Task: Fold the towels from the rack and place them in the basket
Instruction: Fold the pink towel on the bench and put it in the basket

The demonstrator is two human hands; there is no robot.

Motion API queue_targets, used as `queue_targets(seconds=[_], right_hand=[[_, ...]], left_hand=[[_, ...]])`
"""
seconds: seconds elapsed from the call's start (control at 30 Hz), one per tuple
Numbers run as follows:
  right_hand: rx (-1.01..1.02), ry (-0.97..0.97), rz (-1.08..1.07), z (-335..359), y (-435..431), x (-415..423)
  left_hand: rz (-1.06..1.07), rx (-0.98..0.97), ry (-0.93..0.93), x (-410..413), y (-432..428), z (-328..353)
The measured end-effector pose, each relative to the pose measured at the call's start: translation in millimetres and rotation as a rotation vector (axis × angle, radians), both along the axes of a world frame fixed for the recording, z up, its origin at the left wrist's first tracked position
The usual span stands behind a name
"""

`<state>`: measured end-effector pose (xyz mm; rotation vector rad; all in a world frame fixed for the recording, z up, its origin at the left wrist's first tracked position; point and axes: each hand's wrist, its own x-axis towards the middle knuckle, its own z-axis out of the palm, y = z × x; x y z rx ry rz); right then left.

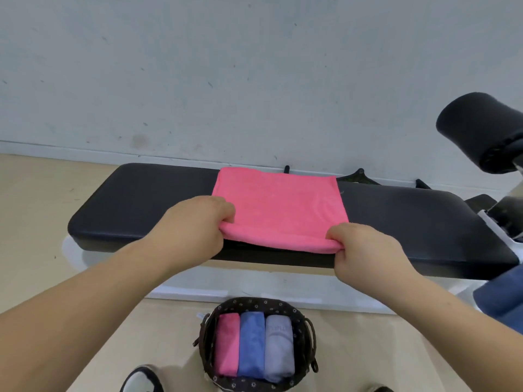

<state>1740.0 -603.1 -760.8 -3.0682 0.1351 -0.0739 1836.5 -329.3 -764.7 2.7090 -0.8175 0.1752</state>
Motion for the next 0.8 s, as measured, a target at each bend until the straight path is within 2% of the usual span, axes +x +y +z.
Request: queue_targets(seconds=[0.23, 0.47, 0.63, 0.8], right_hand=[[0.439, 0.040, -0.064, 18.3, -32.7, -8.7], [0.862, 0.128, -0.172, 30.0, -48.1, -0.7], [1.013, 0.062, -0.255, 19.5, -49.7, 24.0], [1.050, -0.106, -0.388, 4.4, -51.2, 68.4]], left_hand=[[0.033, -0.309, 0.399, -2.6, 14.2, 7.2], [0.129, -0.640, 0.628, 2.2, 17.8, 17.0], [0.285, -0.779, 0.621, 23.4, 12.1, 11.3], [0.421, -0.705, 0.555, 61.1, 1.5, -4.4]])
